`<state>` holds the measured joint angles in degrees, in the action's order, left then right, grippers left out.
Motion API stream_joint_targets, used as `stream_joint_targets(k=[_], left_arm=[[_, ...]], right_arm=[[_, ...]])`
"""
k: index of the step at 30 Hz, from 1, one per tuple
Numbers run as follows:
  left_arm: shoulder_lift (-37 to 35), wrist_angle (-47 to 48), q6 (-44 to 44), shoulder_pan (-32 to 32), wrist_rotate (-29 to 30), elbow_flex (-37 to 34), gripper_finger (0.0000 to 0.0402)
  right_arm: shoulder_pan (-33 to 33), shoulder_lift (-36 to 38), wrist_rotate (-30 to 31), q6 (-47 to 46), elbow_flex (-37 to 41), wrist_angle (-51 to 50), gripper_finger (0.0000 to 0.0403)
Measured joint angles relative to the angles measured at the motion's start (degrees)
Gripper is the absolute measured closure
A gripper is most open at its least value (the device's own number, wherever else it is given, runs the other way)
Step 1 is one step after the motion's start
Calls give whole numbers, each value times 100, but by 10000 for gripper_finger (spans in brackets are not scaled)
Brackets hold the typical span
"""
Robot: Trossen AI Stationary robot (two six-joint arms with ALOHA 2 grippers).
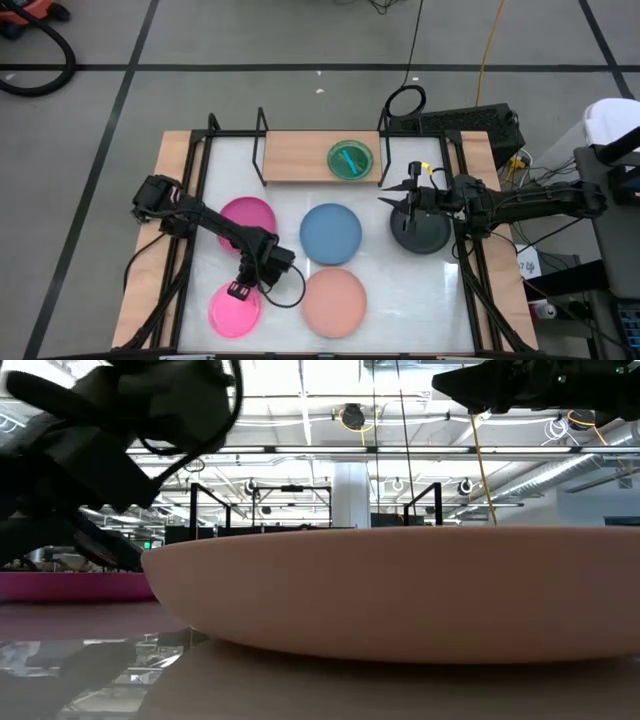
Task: Place and stack plates onto a shelf
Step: Stack the light pink plate on the light blue plate
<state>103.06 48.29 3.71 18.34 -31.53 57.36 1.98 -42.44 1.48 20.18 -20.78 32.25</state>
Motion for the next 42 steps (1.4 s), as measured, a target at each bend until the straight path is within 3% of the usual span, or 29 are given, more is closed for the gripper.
stream_joint_targets(k=[7,11,15,20,28,36,42], left_arm=[[-576,1117,-234,-814,-311,617,397],[-1167,962,-253,-1475,-169,981,397],[-1616,326,-442,-2266,362,1365,397],[-1769,-1185,-1253,-3364,829,1640,398],[-1221,-3190,-2018,-4535,998,1670,398],[-237,-4105,-2551,-5116,543,1668,398],[253,-4275,-2678,-5276,439,1712,398]], right_arm=[[4,0,27,0,-4,-26,321],[4,0,34,0,-7,-35,321],[9,0,134,7,-7,-32,321],[9,-2,320,11,-4,-43,321],[9,-2,309,20,-4,-38,321],[9,-2,312,44,-4,-18,321],[9,-2,313,44,-4,4,321]])
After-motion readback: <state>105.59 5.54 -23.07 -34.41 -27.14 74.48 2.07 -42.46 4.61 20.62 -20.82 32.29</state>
